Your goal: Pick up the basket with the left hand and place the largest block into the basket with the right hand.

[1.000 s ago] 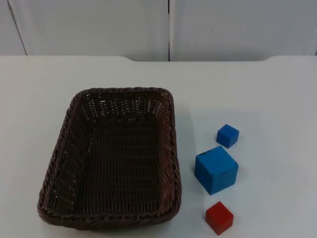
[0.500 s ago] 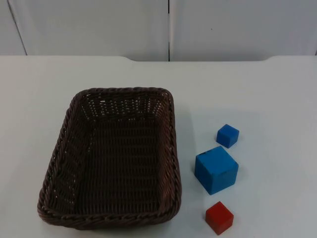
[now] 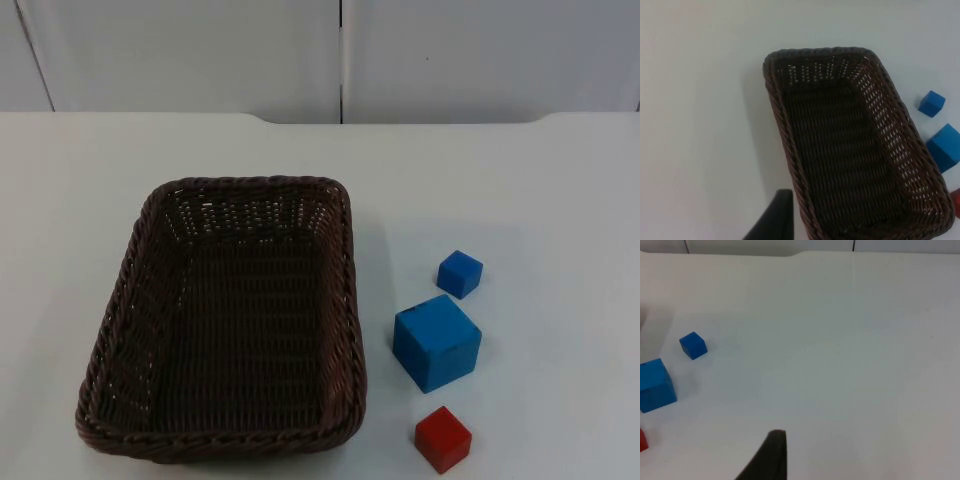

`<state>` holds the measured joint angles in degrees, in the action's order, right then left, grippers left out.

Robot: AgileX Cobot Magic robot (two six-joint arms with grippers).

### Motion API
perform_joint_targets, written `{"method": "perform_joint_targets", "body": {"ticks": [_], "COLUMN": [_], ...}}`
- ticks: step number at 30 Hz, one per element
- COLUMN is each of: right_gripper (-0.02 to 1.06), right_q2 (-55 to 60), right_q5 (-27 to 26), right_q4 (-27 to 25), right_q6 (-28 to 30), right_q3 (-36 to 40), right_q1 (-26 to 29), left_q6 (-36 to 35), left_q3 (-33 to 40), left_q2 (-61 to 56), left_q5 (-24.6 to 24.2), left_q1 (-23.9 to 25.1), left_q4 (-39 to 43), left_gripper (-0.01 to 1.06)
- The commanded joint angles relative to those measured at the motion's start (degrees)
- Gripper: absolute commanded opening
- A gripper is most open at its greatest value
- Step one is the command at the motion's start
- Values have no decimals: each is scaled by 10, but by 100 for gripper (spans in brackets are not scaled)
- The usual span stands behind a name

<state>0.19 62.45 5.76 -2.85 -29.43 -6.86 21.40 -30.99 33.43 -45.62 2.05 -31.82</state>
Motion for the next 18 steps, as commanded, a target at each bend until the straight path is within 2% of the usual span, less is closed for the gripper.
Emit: {"method": "perform_joint_targets", "body": {"ticks": [1, 5, 10, 18], "right_gripper": [105, 105, 105, 105], "right_q2": [-2, -2, -2, -2], "right_q5": [-6, -6, -6, -6], "right_q4": [1, 1, 1, 1], "right_q6": [2, 2, 2, 2], "right_q3": [1, 1, 1, 1], "right_q1": [3, 3, 3, 3], "left_q6": [21, 57, 79, 83], "left_q3": [-3, -8, -37, -90], "left_q2": [20, 69, 119, 216], "left_q5": [11, 17, 14, 14], "left_q1": [0, 0, 0, 0], "left_q4": [-24, -60, -63, -62], "left_gripper": [105, 105, 105, 105]}}
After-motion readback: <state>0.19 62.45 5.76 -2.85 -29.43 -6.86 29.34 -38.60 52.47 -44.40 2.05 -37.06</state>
